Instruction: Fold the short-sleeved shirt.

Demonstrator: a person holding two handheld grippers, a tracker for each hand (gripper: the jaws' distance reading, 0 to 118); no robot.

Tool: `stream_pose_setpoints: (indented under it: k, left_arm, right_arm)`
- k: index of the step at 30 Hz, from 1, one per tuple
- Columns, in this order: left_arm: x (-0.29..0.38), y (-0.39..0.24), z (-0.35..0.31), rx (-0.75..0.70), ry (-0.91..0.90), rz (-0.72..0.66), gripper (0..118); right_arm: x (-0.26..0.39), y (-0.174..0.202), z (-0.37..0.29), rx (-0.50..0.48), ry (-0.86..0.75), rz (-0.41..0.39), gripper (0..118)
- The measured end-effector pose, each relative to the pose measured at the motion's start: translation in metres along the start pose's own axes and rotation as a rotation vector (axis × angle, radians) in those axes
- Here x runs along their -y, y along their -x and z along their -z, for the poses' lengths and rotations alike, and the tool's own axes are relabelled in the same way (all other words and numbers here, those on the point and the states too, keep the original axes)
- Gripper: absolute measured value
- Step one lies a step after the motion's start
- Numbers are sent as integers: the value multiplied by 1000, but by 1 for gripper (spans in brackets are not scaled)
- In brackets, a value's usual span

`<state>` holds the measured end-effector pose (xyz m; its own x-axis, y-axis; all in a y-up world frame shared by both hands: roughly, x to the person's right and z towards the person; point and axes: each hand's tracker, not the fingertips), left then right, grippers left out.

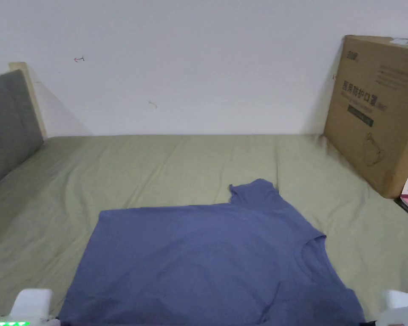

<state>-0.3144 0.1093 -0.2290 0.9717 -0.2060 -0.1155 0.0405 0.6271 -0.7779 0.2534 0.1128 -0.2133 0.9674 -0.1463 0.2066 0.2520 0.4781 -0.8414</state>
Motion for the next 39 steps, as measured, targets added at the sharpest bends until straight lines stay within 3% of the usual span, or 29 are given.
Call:
stream_pose_setpoints:
  k: [2,3,4,5,7,8,9,10,11,13,16,17,19,20,21,24,25,26,28,30,37,38,39]
  left_arm:
    - [1,4,-4,51,20,-54,73]
    - [2,7,-8,85,27,-76,95]
    - [4,12,-12,116,12,-108,104]
    - [5,14,-17,134,3,-128,105]
    - [10,19,-27,181,12,-163,88]
    - [13,21,-30,201,7,-179,64]
    - [17,22,-32,224,15,-180,23]
    - [23,21,-32,235,37,-179,0]
    - [28,21,-34,233,48,-175,0]
    - [41,19,-34,272,66,-188,0]
    - [52,15,-33,273,65,-178,0]
    - [52,15,-31,264,56,-161,6]
    - [47,19,-25,250,70,-138,57]
    - [45,22,-21,252,68,-144,79]
    - [42,27,-17,268,62,-156,93]
    - [28,41,0,272,32,-196,96]
    - [23,43,7,270,36,-204,95]
    - [18,46,16,269,53,-242,84]
    - [14,47,33,341,129,-294,1]
    - [15,42,46,341,154,-320,3]
    - [15,38,33,312,143,-223,3]
    - [14,38,33,307,143,-205,3]
    - [13,38,33,306,144,-200,3]
  right_arm:
    - [0,0,-5,-1,2,-15,77]
    - [1,0,-10,-2,-16,-21,97]
    - [1,1,-17,-2,-53,-20,96]
    - [1,1,-21,-1,-54,-16,96]
    - [3,2,-31,-35,-69,-14,92]
    - [5,4,-35,-58,-80,-23,80]
    - [7,7,-39,-51,-81,-42,42]
    - [11,12,-40,-47,-83,-75,13]
    - [14,15,-37,-44,-63,-114,6]
    - [23,21,-33,-98,-27,-138,5]
    - [31,25,-28,-90,-15,-127,4]
    - [32,27,-28,-86,-11,-122,4]
    - [31,26,-25,-89,3,-111,4]
    - [31,26,-25,-87,5,-107,4]
    - [31,26,-25,-88,8,-106,4]
    - [28,26,-25,-99,24,-99,4]
    - [26,25,-25,-119,34,-82,4]
    - [25,25,-25,-136,39,-64,4]
    - [24,29,-22,-108,37,-92,4]
    - [24,32,-20,-68,36,-130,4]
    - [20,25,-14,-87,51,-101,4]
    - [17,25,-14,-81,42,-112,6]
    - [14,25,-15,-75,39,-112,25]
